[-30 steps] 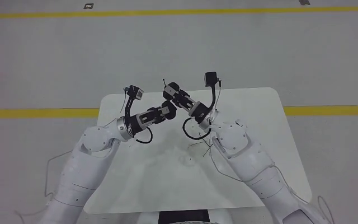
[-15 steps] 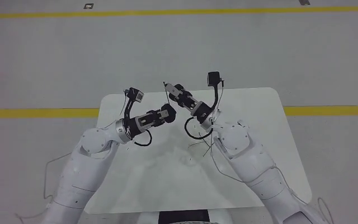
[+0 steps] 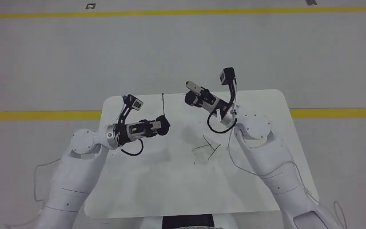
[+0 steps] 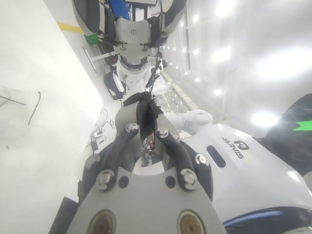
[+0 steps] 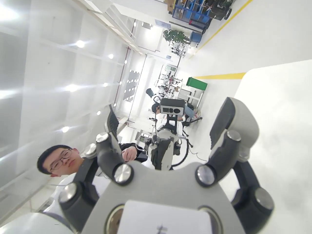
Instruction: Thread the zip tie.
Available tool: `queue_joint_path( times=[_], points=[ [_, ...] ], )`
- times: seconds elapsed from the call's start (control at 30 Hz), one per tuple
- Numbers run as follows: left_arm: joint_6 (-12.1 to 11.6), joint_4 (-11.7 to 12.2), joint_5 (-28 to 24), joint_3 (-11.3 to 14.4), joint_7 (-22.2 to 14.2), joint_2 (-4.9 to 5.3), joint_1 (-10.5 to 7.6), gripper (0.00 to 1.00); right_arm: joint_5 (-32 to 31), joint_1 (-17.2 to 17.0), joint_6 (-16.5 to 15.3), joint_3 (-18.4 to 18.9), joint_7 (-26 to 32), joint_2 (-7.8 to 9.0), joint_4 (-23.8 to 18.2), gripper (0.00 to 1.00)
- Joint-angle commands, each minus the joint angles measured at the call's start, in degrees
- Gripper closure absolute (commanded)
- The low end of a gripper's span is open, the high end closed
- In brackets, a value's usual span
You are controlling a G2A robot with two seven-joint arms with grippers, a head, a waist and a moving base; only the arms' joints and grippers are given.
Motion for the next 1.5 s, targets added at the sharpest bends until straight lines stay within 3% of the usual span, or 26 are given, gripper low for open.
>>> queue_joint_path(
  times=[0.0,0.1,0.43,0.53,0.67,0.7,0.93,1.07,1.17,1.47],
  points=[
    [0.81,0.39,-1.06,-0.5,-2.38,0.27,-0.33,1.0,1.64,0.25,0.49,0.08,2.36,0.05,1.11,0.0],
    [1.87,1.5,-3.18,-1.25,-5.1,0.62,-0.95,1.0,3.01,0.63,0.97,0.16,4.09,0.09,2.24,0.0],
    [1.7,2.27,-2.29,-1.66,-4.82,0.79,-1.35,1.0,3.01,0.63,0.97,0.16,4.09,0.09,2.24,0.0],
    [2.3,2.8,-0.66,-0.68,-4.27,0.89,-1.25,1.0,3.01,0.63,0.97,0.16,4.09,0.09,2.24,0.0],
    [3.89,5.3,-2.39,-0.33,-9.79,1.33,-2.25,1.0,6.73,1.51,2.46,0.42,8.88,0.19,3.55,0.0],
    [3.72,5.64,-3.06,-0.26,-9.79,1.45,-2.44,1.0,8.36,2.16,3.12,0.65,10.4,0.2,4.68,0.0],
    [1.97,4.82,-6.87,4.66,-9.79,3.42,-3.08,1.0,15.5,8.9,8.05,-1.05,21.24,-0.25,13.75,0.0],
    [1.16,4.63,-8.17,8.03,-9.79,5.54,-4.07,1.0,20.94,12.71,10.08,-4.03,28.05,-1.2,20.41,0.0],
    [0.82,6.82,-6.95,8.29,-9.79,7.07,-5.28,1.0,21.82,13.24,10.02,-4.51,29.38,-1.38,21.21,0.0],
    [0.89,6.05,-6.31,8.89,-8.63,7.24,-5.27,1.0,22.4,12.82,10.24,-4.44,28.85,-1.39,20.74,0.0]
  ],
)
